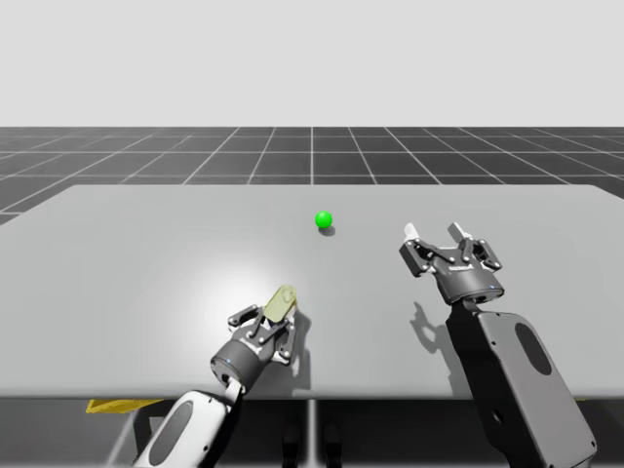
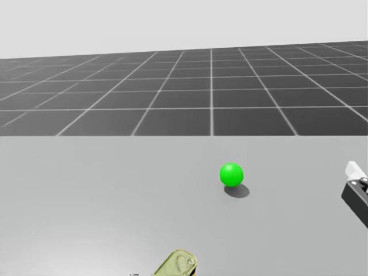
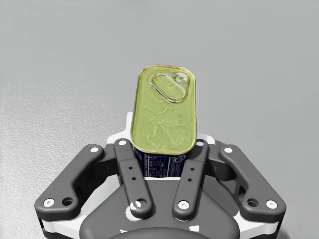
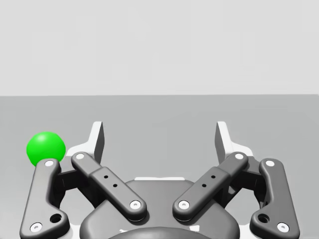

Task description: Watch the red light. When it turns green, pick up the object.

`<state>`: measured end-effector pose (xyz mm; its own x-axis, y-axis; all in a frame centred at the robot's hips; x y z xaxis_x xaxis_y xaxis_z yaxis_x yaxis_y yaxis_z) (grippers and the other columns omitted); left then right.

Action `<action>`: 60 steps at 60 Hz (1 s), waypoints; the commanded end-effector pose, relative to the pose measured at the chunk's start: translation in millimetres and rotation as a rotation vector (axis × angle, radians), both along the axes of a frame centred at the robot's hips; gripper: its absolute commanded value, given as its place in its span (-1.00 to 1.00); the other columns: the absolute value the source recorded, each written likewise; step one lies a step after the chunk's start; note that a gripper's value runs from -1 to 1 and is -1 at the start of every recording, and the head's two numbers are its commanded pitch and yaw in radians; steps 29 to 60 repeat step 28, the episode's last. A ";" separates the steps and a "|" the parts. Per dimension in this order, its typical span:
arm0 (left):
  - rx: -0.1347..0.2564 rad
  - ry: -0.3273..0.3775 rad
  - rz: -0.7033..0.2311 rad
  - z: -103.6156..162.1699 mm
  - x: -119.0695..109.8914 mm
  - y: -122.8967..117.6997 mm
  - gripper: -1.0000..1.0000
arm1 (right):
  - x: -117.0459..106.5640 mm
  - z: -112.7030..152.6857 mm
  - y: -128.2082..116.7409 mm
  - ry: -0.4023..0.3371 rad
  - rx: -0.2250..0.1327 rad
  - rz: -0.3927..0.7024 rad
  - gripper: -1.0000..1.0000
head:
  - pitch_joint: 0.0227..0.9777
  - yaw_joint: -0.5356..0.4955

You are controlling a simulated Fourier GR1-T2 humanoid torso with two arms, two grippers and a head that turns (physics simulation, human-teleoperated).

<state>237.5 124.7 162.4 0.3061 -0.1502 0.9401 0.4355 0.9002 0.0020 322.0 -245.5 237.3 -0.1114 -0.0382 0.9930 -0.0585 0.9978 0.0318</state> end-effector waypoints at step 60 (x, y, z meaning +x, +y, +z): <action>-0.019 -0.442 -0.087 178.8 37.3 3.4 1.00 | 0.2 2.3 -0.7 0.012 0.034 0.022 -1.00 | -0.11 0.26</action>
